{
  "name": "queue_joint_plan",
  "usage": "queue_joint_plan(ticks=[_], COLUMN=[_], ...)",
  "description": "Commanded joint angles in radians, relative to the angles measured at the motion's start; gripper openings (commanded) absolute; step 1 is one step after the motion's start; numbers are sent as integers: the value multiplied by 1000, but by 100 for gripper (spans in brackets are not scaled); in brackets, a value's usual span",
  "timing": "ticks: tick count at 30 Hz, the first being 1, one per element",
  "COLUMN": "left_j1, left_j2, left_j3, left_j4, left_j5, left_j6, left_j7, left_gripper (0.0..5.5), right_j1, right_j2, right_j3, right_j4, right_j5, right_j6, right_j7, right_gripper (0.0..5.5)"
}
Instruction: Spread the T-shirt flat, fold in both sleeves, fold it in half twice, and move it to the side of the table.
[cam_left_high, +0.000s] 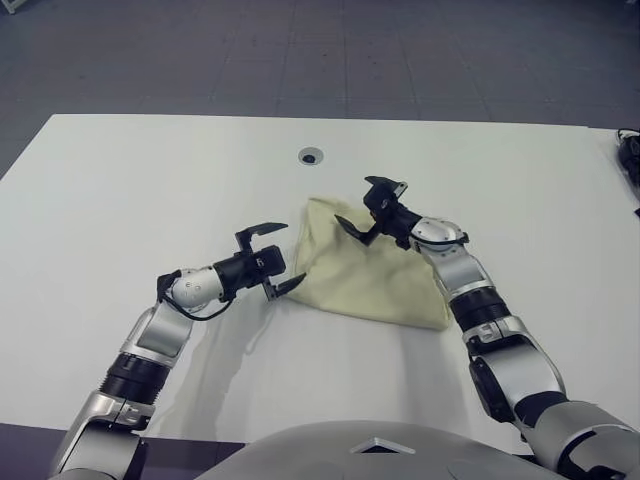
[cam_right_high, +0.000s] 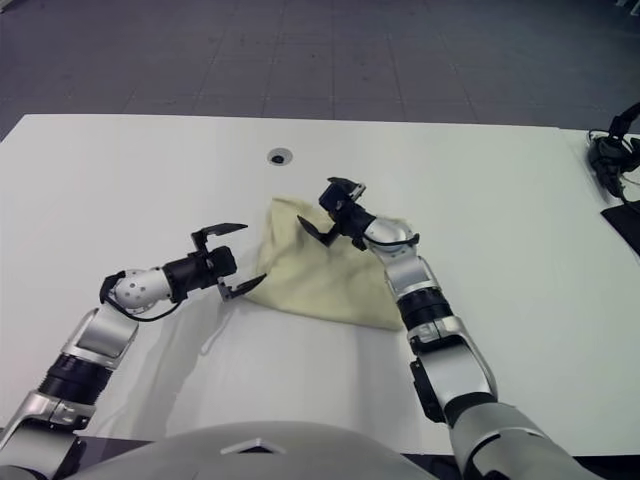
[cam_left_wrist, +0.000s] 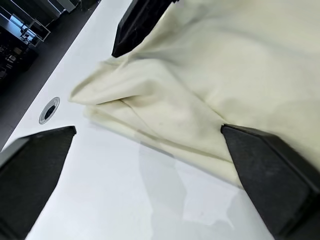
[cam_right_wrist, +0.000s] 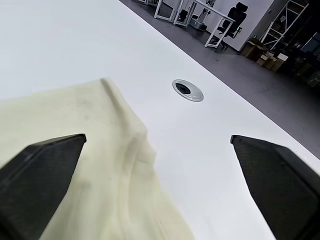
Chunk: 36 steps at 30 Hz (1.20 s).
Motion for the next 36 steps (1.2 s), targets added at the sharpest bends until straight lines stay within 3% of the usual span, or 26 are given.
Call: queue_joint_plan(ticks=[1, 15, 23, 27, 36], left_j1=[17, 103, 126, 128, 115], left_j2=[-8, 106, 112, 110, 103], left_j3=[-44, -29, -38, -42, 11], left_j4=[2, -41, -46, -46, -61], left_j5=[53, 105, 116, 121, 95], left_j6=[23, 24, 18, 20, 26], left_j7=[6, 13, 18, 24, 62], left_gripper=[540, 540, 540, 540, 540], right_j1=[-50, -135, -122, -91, 19], right_j2=[25, -5, -19, -26, -120], right_j3=[16, 93, 77, 36, -93], right_j4=[92, 373, 399, 310, -211], right_j5=[-30, -233, -224, -166, 1], right_j6=[-42, -83, -92, -96, 86], right_j7=[-19, -241, -273, -224, -49], right_gripper=[538, 538, 538, 538, 538])
